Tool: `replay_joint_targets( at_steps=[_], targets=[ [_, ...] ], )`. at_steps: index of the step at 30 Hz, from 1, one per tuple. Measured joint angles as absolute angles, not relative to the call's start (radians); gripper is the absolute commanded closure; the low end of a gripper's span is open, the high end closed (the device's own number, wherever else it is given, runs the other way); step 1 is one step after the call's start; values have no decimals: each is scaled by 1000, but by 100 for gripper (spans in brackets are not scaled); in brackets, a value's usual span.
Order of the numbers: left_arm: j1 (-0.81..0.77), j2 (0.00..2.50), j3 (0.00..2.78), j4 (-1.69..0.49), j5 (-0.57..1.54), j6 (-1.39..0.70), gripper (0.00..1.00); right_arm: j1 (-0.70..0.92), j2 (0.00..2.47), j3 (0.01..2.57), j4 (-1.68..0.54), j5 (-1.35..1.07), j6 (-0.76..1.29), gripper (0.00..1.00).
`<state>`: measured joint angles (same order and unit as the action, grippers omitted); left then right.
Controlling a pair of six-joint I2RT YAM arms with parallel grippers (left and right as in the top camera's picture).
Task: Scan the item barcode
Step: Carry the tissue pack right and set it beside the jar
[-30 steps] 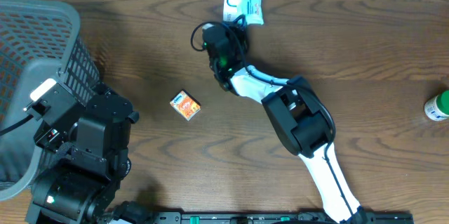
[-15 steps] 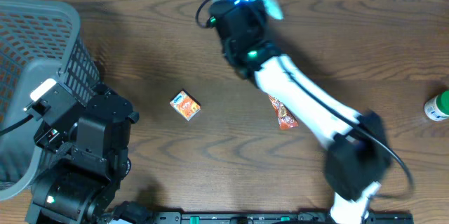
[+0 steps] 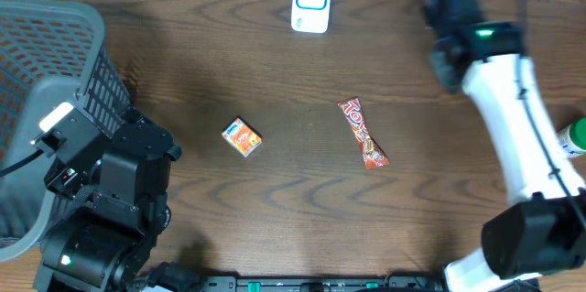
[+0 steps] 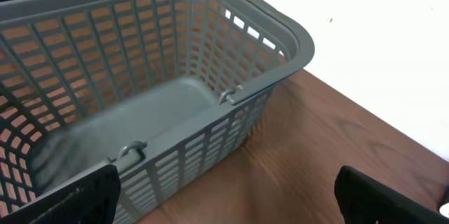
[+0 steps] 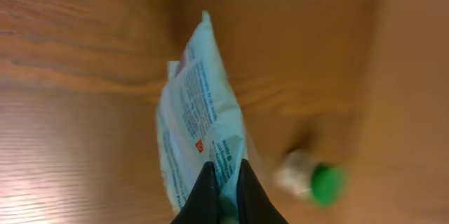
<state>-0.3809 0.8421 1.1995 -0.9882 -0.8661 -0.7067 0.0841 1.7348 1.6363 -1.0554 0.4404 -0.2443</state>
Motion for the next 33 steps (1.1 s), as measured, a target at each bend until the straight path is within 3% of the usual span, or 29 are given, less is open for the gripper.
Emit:
replay_joint_targets(
  at_steps=[6,12,25,29,33],
  targets=[
    [-381,842,1200,-988,-866,-707,2,-220,1742,1544,-976,194,-132,99],
    [-381,842,1200,-988,-866,-707,2,-439,1758,1375,-721,82,-62,99],
    [-381,842,1200,-988,-866,-707,2,-632,1760,1148,-360,-28,46,97],
    [-381,842,1200,-988,-866,-707,2,-650,1760,1114,-332,-31,74,62],
    [-381,842,1200,-988,-866,-707,2,-650,1758,1111,-332,-34,107,40]
  ],
)
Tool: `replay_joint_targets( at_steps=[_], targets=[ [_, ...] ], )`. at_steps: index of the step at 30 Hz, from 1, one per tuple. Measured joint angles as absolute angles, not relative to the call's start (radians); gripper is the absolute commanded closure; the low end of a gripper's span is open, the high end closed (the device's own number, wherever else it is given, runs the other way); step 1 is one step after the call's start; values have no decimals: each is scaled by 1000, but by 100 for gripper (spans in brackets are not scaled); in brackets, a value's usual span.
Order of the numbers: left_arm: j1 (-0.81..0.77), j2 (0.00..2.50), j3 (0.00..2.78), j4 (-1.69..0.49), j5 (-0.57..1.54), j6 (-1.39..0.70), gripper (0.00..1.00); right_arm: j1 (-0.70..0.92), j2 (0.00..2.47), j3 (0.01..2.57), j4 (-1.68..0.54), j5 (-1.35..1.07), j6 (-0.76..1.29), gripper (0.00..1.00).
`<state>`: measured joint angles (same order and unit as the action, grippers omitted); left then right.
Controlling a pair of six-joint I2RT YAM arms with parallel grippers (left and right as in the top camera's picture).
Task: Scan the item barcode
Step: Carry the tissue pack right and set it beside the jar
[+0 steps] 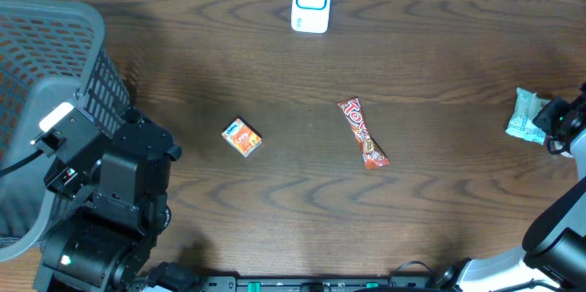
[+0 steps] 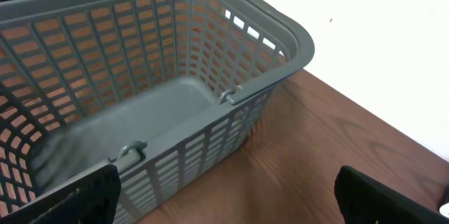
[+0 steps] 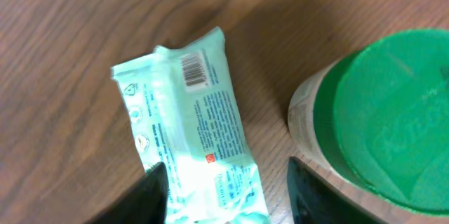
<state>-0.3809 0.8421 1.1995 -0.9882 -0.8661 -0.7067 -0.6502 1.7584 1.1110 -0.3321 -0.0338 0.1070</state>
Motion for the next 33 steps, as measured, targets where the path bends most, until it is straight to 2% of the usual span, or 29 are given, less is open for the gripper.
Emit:
replay_joint_targets(
  at_steps=[7,10,14,16,18,19,21,22,23,33],
  targets=[
    [-381,842,1200,-988,-866,-707,2,-649,1611,1109,-323,-111,184,27],
    [-381,842,1200,-988,-866,-707,2,-635,1493,1110,-296,-216,228,15],
    [-381,842,1200,-988,-866,-707,2,-534,1399,1114,-302,-383,244,8],
    [-381,842,1200,-989,-866,-707,2,-452,1406,1118,-342,-443,219,8],
    [-381,842,1200,-988,-866,-707,2,-361,1431,1117,-408,-480,172,21],
    [-381,842,1200,-988,-866,-707,2,-309,1450,1117,-436,-493,147,38],
    [-381,842,1200,-988,-867,-707,2,-220,1493,1117,-471,-514,115,82],
    [-381,842,1200,-988,-866,-707,2,-185,1511,1117,-479,-519,107,94],
    [-381,842,1200,-988,-866,-707,2,-126,1544,1117,-483,-528,96,99],
    [-381,842,1200,-988,-866,-707,2,136,1720,1117,-469,-473,129,99]
  ],
)
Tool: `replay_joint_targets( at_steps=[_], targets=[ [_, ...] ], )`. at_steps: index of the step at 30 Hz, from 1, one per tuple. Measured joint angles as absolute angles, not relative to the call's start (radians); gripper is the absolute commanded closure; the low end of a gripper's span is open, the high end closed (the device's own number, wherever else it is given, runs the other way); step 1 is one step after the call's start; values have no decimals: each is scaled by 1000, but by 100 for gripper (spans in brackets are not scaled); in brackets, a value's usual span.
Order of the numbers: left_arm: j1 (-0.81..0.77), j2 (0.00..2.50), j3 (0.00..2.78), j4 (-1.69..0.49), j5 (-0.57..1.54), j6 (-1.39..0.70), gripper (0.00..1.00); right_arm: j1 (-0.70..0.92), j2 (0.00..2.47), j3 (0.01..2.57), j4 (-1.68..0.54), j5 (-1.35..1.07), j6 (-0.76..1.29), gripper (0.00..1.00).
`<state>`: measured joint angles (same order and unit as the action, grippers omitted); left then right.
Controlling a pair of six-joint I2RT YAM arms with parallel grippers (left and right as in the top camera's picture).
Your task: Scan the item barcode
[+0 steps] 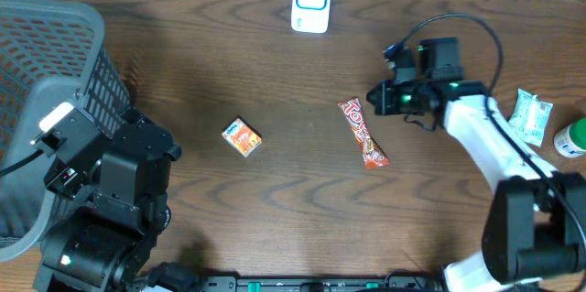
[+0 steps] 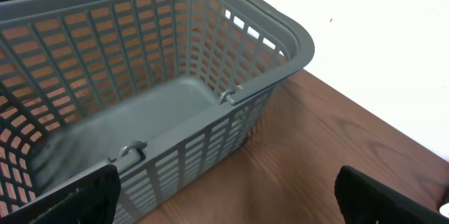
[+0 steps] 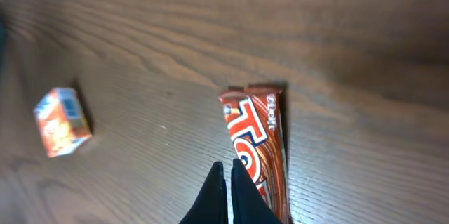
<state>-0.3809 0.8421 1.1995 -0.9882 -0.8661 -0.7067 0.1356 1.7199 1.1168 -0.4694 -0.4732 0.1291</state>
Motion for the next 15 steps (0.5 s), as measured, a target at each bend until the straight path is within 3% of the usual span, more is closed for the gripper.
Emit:
replay_joint_targets(
  at_steps=[15],
  targets=[
    [-381,842,1200,-988,-866,-707,2,185,1871,1117,-449,-377,195,99]
  ],
)
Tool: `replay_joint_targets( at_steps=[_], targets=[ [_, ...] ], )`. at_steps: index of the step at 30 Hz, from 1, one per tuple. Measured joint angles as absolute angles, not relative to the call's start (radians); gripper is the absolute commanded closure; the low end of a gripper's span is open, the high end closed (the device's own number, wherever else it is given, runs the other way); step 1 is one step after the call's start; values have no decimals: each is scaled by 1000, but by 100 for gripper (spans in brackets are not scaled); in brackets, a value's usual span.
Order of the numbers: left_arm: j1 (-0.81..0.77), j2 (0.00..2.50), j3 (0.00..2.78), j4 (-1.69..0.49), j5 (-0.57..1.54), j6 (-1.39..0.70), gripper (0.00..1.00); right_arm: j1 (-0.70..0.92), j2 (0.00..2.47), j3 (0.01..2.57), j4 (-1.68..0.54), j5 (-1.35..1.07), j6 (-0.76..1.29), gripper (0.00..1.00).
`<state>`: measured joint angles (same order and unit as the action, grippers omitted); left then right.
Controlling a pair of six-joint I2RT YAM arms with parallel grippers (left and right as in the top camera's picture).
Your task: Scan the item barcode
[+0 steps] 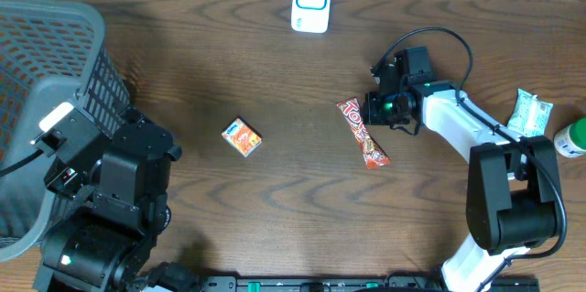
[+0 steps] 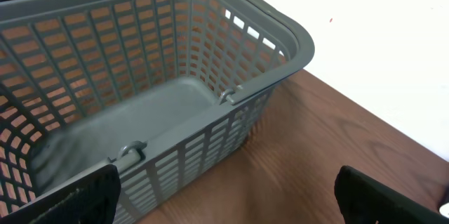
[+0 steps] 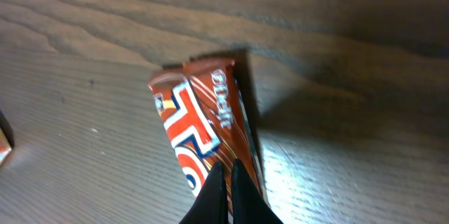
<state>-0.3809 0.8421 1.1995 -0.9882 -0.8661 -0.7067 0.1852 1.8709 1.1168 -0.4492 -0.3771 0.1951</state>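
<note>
A red candy bar [image 1: 363, 134] lies on the wooden table a little right of the middle; the right wrist view shows its printed face [image 3: 203, 133] close up. My right gripper [image 1: 378, 109] hangs over the bar's far end, its fingers [image 3: 226, 171] pressed together with nothing between them. A white and blue scanner [image 1: 311, 1] stands at the table's far edge. My left gripper [image 2: 224, 206] is open, with bare table between its fingers, beside the grey basket [image 2: 140, 76].
A small orange box [image 1: 243, 136] lies left of the bar. A teal packet [image 1: 527, 113] and a green-capped bottle [image 1: 572, 136] sit at the right edge. The grey basket [image 1: 46, 72] fills the left side, with the left arm [image 1: 110, 182] in front of it.
My right gripper has moved a little left and closer to the candy bar, which now fills more of the wrist view. It is still shut. The left arm has not moved.
My right gripper was shut on the teal packet at the far right. Then it was open, with the packet lying by the green-capped bottle. Then it was shut over the candy bar's far end, and now it sits closer to the bar.
</note>
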Motion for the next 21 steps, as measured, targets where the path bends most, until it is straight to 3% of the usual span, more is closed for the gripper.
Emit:
replay_joint_targets(
  at_steps=[21],
  targets=[
    [-381,842,1200,-988,-866,-707,2,204,1871,1121,-474,-413,212,99]
  ],
)
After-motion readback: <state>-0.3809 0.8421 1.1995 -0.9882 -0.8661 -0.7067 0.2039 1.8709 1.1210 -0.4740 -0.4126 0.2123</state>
